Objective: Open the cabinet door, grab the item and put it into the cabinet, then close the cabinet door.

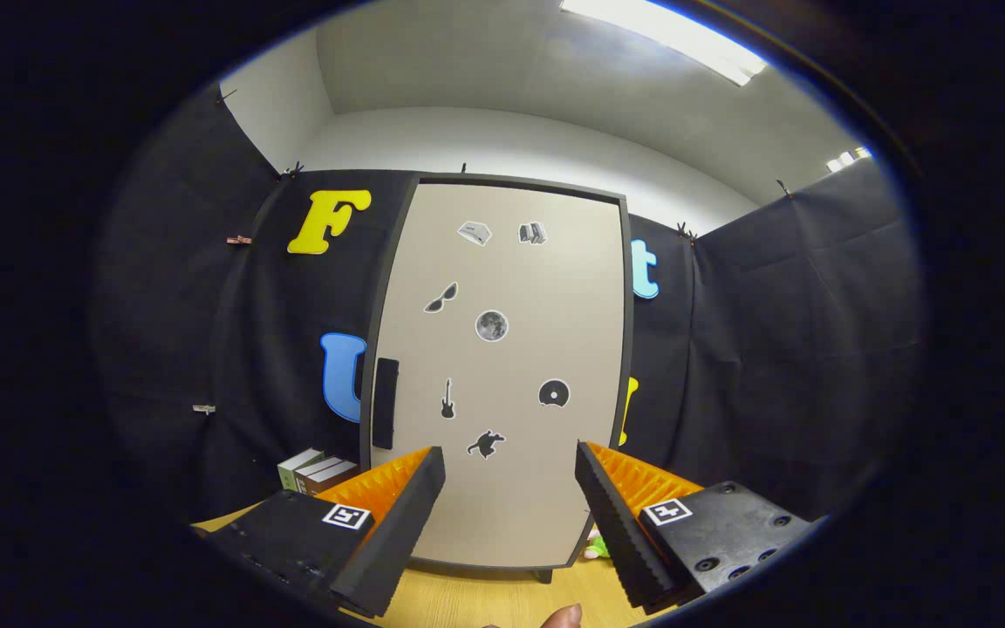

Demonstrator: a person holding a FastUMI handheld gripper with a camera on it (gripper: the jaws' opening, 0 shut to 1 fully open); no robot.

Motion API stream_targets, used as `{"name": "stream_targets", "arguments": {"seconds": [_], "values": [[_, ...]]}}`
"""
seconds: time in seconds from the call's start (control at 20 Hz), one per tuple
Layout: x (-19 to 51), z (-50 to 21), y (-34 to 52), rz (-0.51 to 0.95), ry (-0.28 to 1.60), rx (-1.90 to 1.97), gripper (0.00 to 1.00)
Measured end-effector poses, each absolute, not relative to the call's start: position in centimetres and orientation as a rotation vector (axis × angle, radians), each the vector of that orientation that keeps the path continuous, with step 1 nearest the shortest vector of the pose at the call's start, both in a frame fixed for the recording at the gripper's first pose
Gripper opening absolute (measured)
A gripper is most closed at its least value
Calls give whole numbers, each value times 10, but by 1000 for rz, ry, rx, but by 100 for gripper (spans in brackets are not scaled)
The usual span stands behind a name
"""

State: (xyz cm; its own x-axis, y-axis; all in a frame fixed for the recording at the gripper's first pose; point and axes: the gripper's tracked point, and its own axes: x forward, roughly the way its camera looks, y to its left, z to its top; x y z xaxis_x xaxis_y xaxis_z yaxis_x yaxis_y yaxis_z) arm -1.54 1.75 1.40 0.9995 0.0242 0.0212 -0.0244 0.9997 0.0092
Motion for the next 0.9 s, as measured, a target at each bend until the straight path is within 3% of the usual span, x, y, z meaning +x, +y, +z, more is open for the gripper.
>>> {"name": "stream_targets", "arguments": {"seconds": [0.9], "values": [[9, 19, 74, 117, 7, 89, 97]]}}
